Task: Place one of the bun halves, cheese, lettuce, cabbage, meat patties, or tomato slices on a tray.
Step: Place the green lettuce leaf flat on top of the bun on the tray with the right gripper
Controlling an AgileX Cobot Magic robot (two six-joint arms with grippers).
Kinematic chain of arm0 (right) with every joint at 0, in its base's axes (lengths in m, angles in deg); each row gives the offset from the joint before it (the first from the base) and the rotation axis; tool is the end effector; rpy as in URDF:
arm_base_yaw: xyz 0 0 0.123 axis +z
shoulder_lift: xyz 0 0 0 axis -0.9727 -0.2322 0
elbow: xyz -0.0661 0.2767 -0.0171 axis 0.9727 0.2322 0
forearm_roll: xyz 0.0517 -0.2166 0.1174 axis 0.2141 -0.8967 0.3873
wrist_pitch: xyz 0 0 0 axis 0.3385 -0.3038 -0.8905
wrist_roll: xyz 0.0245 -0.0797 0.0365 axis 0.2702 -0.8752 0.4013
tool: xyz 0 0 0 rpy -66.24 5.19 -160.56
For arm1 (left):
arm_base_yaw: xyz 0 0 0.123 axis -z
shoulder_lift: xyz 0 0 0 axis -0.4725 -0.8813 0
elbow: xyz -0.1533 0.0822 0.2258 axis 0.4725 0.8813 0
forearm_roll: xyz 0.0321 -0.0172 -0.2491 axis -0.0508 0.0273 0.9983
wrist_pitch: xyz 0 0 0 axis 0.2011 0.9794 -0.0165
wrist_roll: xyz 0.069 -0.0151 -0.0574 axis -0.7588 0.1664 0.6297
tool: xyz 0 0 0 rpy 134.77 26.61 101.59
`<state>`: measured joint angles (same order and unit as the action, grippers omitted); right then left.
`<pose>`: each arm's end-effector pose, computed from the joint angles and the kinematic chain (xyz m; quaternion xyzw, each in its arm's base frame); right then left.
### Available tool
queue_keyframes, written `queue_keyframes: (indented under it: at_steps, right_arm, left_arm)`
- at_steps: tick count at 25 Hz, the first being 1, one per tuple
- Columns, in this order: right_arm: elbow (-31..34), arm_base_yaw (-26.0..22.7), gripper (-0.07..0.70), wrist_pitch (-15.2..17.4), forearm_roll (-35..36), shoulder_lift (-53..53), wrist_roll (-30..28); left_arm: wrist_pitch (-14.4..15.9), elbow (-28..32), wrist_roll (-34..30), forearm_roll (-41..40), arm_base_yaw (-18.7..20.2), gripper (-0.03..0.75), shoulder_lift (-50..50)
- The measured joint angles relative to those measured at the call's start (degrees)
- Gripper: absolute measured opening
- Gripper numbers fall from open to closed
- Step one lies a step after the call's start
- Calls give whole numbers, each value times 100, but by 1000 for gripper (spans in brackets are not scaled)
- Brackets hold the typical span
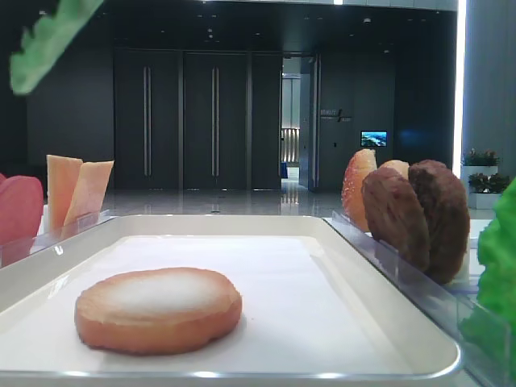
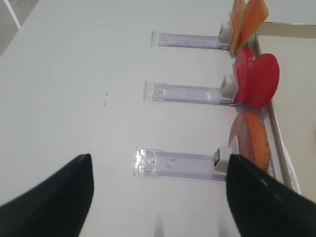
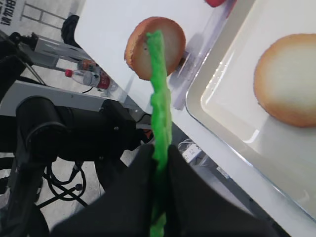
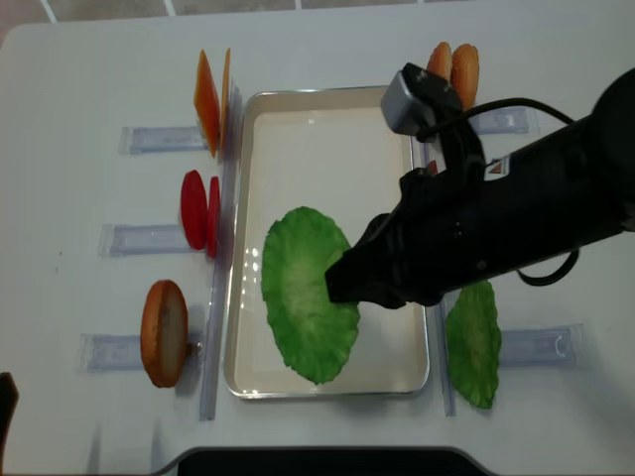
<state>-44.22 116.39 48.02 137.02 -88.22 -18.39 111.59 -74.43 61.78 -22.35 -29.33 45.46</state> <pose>0.1678 0.2132 0.2852 -0.2192 0.8569 0.4486 0.1283 -0.0072 0.0081 0.2670 -0.0553 0.8658 0.0298 0.4965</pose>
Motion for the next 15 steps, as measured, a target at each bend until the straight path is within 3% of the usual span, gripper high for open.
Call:
queue_keyframes:
  at_steps: [8,15]
  right_arm:
    - [0,0,23,-152,1874,-1239,-2111]
    - [0,0,23,-190,2604,-1992,-3063]
  left_arm:
    - [0,0,-5,0,0,643,0]
    - [0,0,-11,0,0,643,0]
